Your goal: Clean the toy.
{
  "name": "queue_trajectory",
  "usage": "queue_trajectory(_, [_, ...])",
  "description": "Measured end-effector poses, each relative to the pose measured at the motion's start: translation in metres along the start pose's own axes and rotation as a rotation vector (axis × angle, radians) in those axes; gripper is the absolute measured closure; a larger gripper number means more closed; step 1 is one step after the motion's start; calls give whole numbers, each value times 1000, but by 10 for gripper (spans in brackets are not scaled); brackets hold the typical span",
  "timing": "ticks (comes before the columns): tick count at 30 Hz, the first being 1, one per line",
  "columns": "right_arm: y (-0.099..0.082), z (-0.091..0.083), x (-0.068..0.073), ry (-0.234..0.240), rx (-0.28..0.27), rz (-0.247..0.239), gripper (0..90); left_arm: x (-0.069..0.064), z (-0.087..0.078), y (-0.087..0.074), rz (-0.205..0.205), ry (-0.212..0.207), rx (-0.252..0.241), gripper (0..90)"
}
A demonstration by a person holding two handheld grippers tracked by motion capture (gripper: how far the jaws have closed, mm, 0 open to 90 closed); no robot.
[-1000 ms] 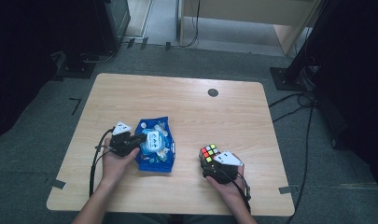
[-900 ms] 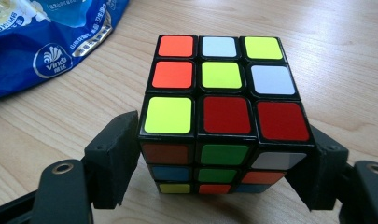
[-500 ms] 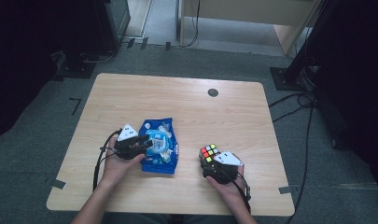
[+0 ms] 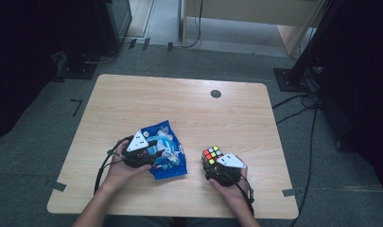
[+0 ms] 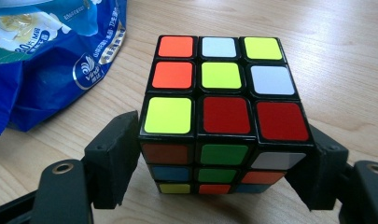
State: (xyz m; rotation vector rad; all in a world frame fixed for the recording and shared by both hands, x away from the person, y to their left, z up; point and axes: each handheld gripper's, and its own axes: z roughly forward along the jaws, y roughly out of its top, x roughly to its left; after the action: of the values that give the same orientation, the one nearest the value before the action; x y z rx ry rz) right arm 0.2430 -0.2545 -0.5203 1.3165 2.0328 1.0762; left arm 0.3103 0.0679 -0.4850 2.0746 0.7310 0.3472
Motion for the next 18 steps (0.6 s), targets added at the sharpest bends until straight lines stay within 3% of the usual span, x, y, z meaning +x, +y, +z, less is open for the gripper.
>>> queue_trajectory(1, [0,0,0,0,0,0,259,0,0,0,0,0,0,486])
queue_trajectory(3, [0,0,0,-1,1,-1,259,4,4,0,-42,29,21,455])
queue_trajectory(4, [0,0,0,-1,1,-1,259,5,5,0,-51,22,24,454])
queue_trajectory(10, [0,0,0,0,3,-1,259,1,10,1,-29,-1,40,482])
queue_trajectory(14, [0,0,0,-1,2,-2,259,0,15,0,-36,3,85,590])
queue_trajectory(16, [0,0,0,-1,2,-2,259,0,17,-1,-21,34,101,691])
queue_trajectory(18, [0,0,0,-1,2,-1,259,1,17,0,-29,19,108,843])
